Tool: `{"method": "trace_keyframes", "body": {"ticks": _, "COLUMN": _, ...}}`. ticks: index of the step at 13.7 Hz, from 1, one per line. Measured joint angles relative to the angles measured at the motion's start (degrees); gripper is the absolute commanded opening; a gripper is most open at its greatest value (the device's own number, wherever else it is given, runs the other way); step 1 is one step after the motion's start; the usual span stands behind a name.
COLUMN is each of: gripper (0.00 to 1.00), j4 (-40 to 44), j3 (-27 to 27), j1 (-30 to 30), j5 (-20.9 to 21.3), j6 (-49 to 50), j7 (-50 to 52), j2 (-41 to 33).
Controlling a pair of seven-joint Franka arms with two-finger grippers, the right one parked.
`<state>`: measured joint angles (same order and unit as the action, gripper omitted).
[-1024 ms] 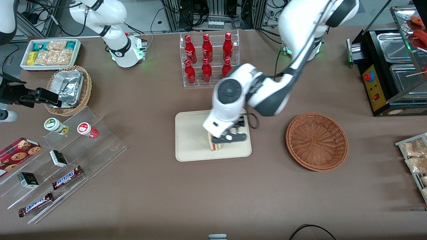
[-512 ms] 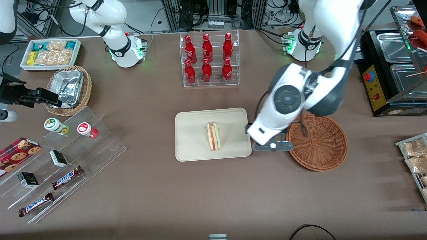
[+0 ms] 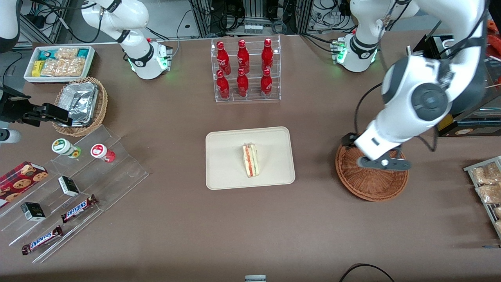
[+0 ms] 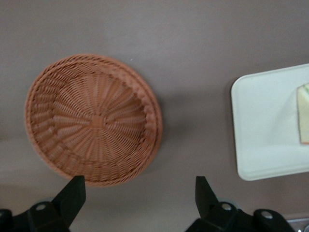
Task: Place sandwich from basket to tray
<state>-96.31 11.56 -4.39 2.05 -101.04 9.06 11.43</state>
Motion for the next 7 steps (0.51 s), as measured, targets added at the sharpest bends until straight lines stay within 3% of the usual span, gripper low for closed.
{"method": "trace_keyframes", "body": {"ticks": 7, "gripper": 1.00, "j4": -0.7, "j3": 3.2, "j1": 9.6, "j5": -0.3, "j6": 9.6, "j7": -5.1, "j2": -7.4}}
